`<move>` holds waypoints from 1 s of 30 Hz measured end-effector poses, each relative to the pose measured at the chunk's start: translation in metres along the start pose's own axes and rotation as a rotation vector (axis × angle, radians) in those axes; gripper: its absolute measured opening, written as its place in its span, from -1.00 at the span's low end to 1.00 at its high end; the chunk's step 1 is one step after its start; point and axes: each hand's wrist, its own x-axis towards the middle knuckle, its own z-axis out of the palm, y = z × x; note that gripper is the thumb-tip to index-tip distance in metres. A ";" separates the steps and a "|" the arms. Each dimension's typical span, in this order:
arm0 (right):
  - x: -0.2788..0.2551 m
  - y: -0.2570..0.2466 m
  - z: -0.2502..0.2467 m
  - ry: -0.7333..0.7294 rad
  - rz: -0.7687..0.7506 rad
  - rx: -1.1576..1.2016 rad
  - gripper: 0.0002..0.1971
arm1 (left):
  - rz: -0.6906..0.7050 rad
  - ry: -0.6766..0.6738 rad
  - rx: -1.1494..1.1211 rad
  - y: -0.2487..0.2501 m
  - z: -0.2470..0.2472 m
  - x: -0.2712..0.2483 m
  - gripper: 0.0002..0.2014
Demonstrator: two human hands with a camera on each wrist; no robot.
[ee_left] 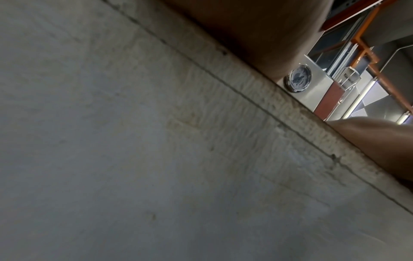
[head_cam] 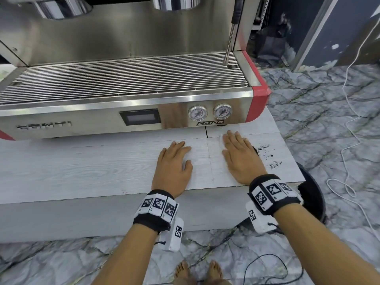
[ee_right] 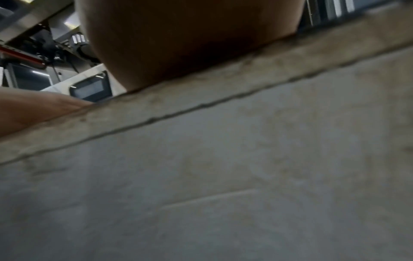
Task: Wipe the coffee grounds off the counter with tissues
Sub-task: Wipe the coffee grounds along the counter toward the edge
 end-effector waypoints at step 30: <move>-0.036 0.024 -0.012 0.027 -0.039 0.108 -0.49 | -0.016 0.011 0.005 0.002 0.001 -0.001 -0.60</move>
